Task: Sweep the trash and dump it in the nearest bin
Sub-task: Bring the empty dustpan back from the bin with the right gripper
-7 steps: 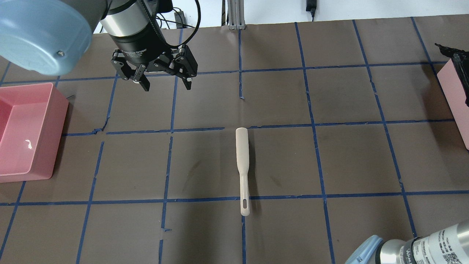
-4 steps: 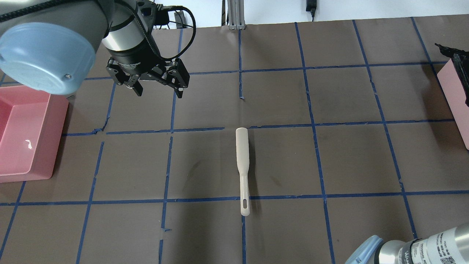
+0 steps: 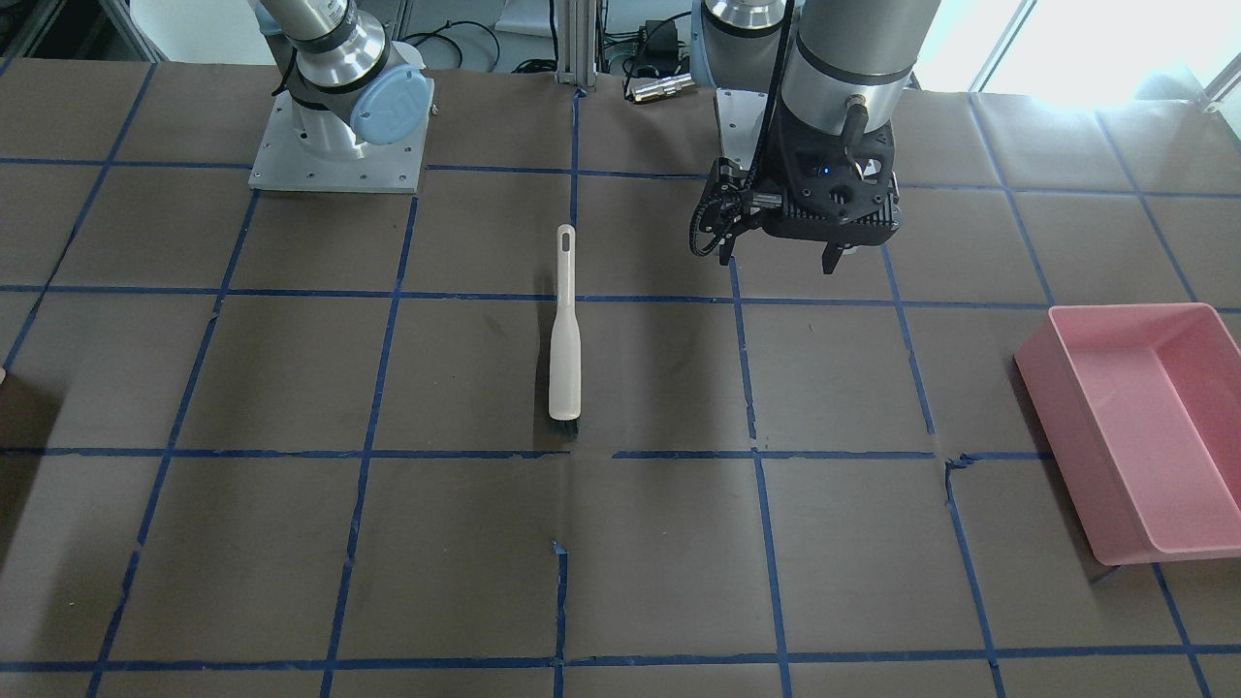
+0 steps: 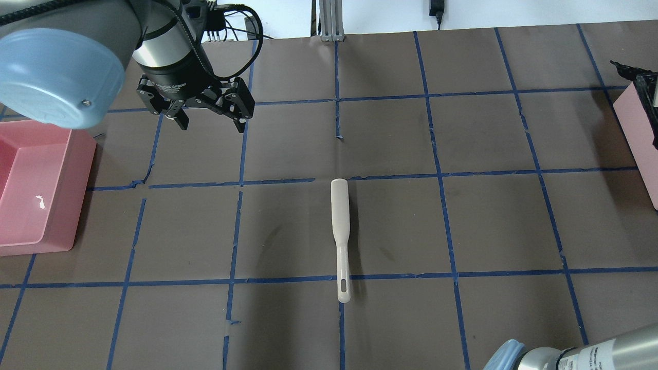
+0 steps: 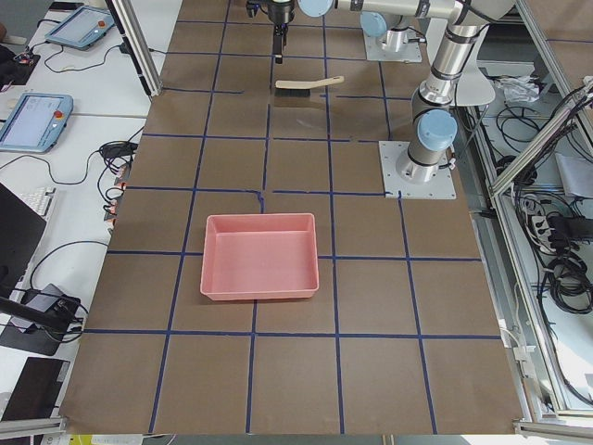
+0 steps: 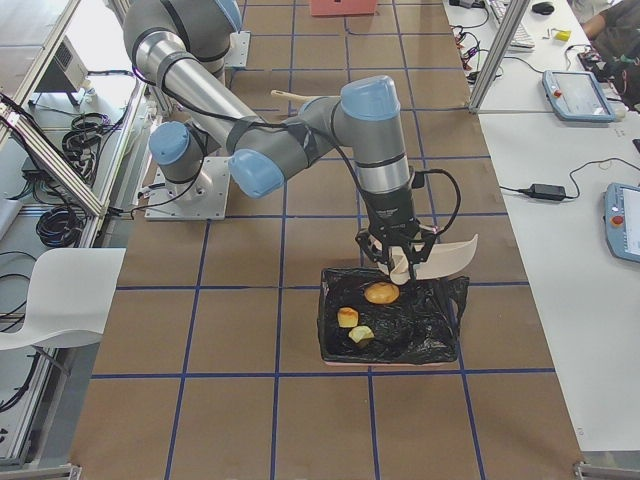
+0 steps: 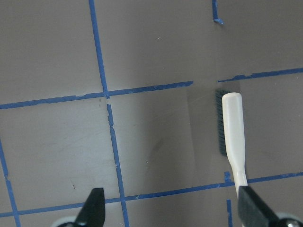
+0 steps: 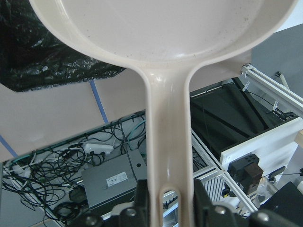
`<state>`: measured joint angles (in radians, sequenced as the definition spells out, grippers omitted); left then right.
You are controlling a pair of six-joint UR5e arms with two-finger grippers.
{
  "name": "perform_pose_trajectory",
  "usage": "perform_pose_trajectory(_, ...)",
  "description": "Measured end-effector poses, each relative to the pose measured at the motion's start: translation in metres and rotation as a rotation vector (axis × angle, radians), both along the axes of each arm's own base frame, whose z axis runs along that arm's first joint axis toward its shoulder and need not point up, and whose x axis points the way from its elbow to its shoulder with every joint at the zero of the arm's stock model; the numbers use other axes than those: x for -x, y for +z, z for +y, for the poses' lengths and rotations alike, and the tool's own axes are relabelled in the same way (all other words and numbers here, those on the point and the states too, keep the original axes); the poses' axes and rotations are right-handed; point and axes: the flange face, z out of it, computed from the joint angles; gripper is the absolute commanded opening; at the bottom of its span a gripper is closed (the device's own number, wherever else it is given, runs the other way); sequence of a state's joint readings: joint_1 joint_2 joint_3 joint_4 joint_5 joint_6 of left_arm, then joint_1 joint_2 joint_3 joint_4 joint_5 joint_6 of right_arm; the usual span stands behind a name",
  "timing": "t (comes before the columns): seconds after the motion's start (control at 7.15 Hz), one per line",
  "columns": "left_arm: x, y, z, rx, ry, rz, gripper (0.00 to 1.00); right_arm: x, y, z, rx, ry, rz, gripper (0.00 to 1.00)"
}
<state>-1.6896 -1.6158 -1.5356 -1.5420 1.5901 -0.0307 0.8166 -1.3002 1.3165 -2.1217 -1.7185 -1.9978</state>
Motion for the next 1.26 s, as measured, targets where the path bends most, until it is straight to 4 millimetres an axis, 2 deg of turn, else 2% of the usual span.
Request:
perform_pose_trajectory(0.28, -0.004, 0.011, 0.003, 0.016, 0.008, 0.007, 1.0, -0.058, -0.017, -0.026, 0.016, -0.058, -0.097, 0.0)
perform_pose_trajectory(0.56, -0.006, 0.022, 0.011, 0.035, 0.007, 0.01, 1.0, -0.118, -0.032, -0.044, 0.035, -0.093, -0.171, 0.0)
perform_pose_trajectory(1.12, -0.007, 0.02, 0.016, 0.03, 0.006, 0.027, 1.0, -0.241, -0.061, -0.076, 0.092, -0.197, -0.314, 0.0)
perform_pose_trajectory(1.26, -0.006, 0.02, 0.016, 0.033, 0.006, 0.029, 1.0, -0.275, -0.074, -0.08, 0.094, -0.245, -0.351, 0.0)
